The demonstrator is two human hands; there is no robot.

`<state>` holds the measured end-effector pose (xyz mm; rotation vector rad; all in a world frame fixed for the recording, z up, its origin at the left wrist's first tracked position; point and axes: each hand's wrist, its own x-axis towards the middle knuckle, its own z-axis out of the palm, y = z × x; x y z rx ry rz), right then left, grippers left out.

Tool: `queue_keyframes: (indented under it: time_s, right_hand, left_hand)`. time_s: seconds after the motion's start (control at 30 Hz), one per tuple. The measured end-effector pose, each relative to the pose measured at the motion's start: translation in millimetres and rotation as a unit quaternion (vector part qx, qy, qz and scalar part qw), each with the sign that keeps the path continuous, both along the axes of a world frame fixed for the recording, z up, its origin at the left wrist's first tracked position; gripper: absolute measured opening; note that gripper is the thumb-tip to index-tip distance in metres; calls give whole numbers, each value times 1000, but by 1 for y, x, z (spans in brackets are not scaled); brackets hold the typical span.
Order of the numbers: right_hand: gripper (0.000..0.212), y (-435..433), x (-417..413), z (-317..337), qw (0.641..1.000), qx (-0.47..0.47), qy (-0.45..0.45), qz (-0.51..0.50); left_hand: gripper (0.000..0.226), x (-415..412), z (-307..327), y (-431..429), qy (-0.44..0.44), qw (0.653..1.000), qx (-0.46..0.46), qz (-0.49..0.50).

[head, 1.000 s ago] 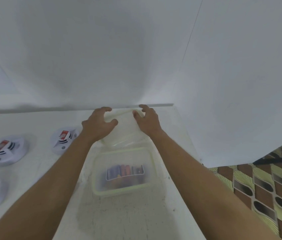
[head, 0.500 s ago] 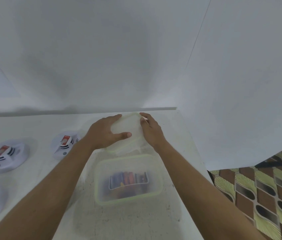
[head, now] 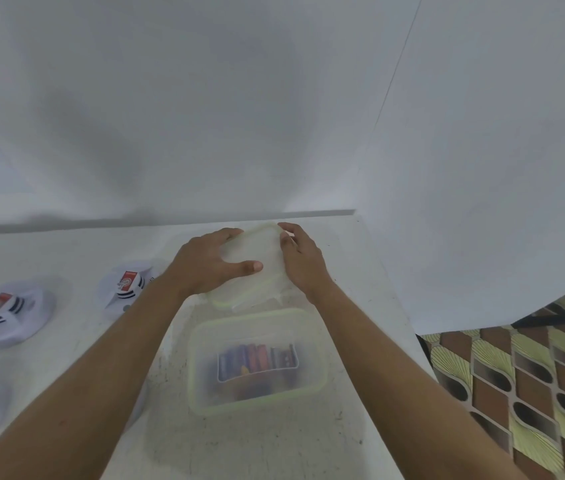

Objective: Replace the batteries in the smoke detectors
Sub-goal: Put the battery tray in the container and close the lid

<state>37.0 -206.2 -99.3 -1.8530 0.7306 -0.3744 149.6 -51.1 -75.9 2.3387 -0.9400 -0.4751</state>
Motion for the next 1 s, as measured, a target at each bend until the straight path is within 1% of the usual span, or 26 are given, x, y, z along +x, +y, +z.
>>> queue_keyframes:
  time_s: [0.17,0.23,0.3,0.37,0.47,0.5,0.53,0.6,0.63,0.67,0.7,0.73,0.8,0.87,0.93,1.0]
  right_hand:
    - [36,-2,0,4,1000,6,18,10]
    - [42,-2,1,8,1000,8,22,0]
    - [46,-2,1,12,999,8,13,-35]
    - [47,0,-1,18,997,41,-1,-69]
    - [48,1,-6,24,987,143,11,-75]
    - [47,3,-8,25,985,159,26,-64]
    - [46,5,-10,24,984,164,42,-50]
    - [43,9,-12,20,986,151,72,-24]
    - [43,10,-12,17,987,140,79,-11]
    - [43,10,-11,14,989,126,81,1]
    - [42,10,-12,14,991,110,78,12]
    - [40,9,-12,14,993,91,76,21]
    - [36,6,-11,17,995,51,78,44]
    - [35,4,-9,20,993,12,91,72]
    - [37,3,-7,22,989,-27,103,100]
    - [38,5,-7,22,987,-46,106,108]
  left_hand:
    - [109,-4,2,-1,8,1000,7,19]
    - [102,-5,1,0,6,999,7,36]
    - [93,-9,0,-2,5,998,-1,64]
    - [93,-16,0,-4,16,995,-1,102]
    - [109,-20,2,-8,18,990,24,140]
    - [112,-20,3,-8,30,988,25,150]
    - [109,-19,4,-7,61,985,13,163]
    - [94,-19,5,-6,152,971,-34,184]
    - [87,-20,6,-5,183,963,-54,189]
    - [83,-20,5,-5,197,959,-66,192]
    - [84,-21,4,-4,201,958,-73,193]
    - [89,-19,2,-4,179,963,-66,191]
    - [97,-13,-3,-3,83,978,-32,187]
    - [89,-4,-4,0,-5,982,-51,183]
    - [81,4,-5,4,-38,987,-76,139]
    - [72,9,-6,7,-24,995,-64,78]
